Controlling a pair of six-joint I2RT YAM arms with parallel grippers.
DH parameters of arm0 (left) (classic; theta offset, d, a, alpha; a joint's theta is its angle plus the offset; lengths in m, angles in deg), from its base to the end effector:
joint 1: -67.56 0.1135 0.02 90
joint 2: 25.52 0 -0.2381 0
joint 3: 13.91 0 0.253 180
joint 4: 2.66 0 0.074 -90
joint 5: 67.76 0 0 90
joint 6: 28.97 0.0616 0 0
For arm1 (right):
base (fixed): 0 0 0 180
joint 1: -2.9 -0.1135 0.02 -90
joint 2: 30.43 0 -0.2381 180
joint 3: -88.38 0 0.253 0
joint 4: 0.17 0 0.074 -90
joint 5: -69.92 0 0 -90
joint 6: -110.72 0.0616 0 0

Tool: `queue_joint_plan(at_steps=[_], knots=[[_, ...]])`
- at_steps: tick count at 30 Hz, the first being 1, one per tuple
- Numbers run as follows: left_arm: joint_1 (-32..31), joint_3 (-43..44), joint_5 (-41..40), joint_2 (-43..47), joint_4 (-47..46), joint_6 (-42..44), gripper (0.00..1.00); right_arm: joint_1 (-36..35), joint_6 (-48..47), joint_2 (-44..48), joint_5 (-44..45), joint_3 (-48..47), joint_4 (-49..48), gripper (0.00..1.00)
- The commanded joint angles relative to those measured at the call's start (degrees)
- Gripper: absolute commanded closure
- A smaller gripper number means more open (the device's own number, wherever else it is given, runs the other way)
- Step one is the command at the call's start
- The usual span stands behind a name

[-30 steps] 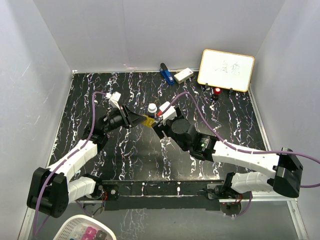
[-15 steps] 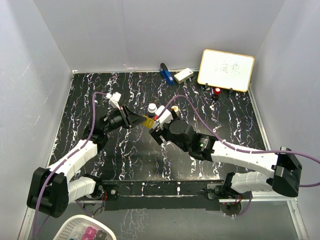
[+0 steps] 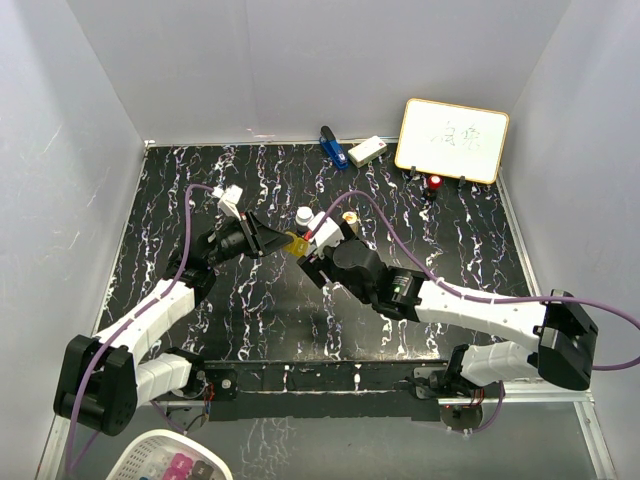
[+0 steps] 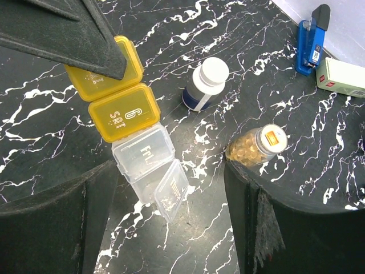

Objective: Sort the pills into containers
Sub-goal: Open the pill container at the center of the board.

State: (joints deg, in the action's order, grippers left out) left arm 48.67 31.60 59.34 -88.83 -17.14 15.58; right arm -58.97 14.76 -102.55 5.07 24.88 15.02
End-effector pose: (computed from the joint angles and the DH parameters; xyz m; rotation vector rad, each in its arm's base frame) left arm 0.2499 -0.1248 0.2418 0.1352 1.8015 -1.3545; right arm 0.1720 0.2661 0.2498 -0.8442 1.7585 0.2094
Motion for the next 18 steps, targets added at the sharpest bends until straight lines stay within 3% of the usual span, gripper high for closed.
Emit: queue_joint_plan(at_steps=[1, 18], knots=[[-0.2, 0.7, 1.8, 1.8, -0.2, -0.6, 1.0, -0.4, -0.3, 1.9, 2.4, -1.1, -3.6, 0.28], [-0.2, 0.3, 5.8, 2.0, -2.1, -1.8, 1.0, -0.4, -1.0, 3.0, 6.1, 0.5, -7.8, 0.54]])
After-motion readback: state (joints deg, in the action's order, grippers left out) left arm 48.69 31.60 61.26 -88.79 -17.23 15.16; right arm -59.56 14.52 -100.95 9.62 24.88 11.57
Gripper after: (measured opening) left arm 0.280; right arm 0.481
